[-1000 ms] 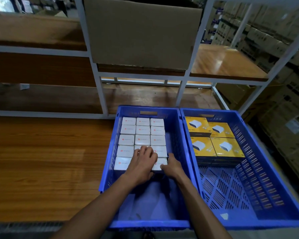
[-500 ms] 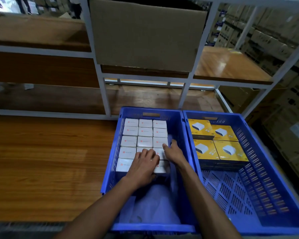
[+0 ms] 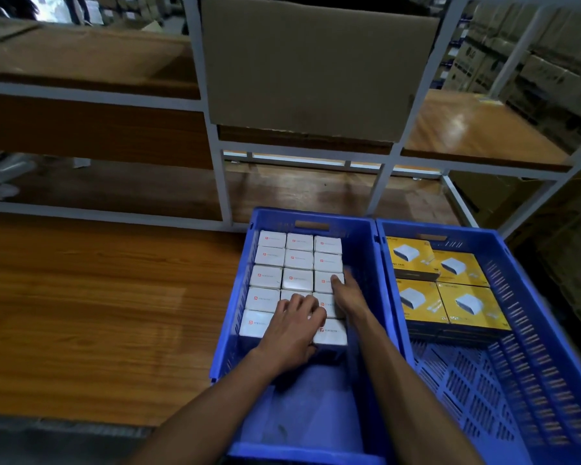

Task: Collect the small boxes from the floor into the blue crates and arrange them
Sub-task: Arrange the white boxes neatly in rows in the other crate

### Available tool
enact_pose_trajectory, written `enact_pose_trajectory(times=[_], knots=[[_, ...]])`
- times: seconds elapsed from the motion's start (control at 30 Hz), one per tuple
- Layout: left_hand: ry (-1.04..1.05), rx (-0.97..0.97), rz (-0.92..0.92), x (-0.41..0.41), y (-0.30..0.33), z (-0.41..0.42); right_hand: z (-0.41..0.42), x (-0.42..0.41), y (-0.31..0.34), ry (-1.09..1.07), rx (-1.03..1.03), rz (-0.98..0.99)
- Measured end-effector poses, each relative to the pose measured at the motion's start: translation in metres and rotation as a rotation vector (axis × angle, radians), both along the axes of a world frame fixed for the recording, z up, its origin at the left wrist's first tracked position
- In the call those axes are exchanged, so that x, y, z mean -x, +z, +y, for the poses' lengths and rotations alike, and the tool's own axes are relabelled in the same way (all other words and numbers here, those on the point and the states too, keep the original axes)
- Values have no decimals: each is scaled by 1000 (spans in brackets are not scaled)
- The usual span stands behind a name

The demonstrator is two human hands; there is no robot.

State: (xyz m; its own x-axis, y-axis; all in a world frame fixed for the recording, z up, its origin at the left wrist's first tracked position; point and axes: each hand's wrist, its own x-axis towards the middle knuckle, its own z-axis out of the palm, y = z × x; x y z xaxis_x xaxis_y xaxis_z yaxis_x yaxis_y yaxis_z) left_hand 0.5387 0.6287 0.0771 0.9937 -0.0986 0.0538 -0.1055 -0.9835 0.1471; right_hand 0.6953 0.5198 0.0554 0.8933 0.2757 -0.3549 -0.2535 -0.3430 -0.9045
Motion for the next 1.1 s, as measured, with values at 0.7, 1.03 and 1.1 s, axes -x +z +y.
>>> enact_pose_trajectory(times=[0.7, 1.03, 1.1], knots=[[13, -2, -1, -3, -1, -1, 21, -32, 2, -54, 18, 48], [22, 9, 6, -5, -5, -1, 26, -57, -2, 30, 69, 14], [22, 14, 9, -5, -5, -2, 23, -56, 2, 49, 46, 21]])
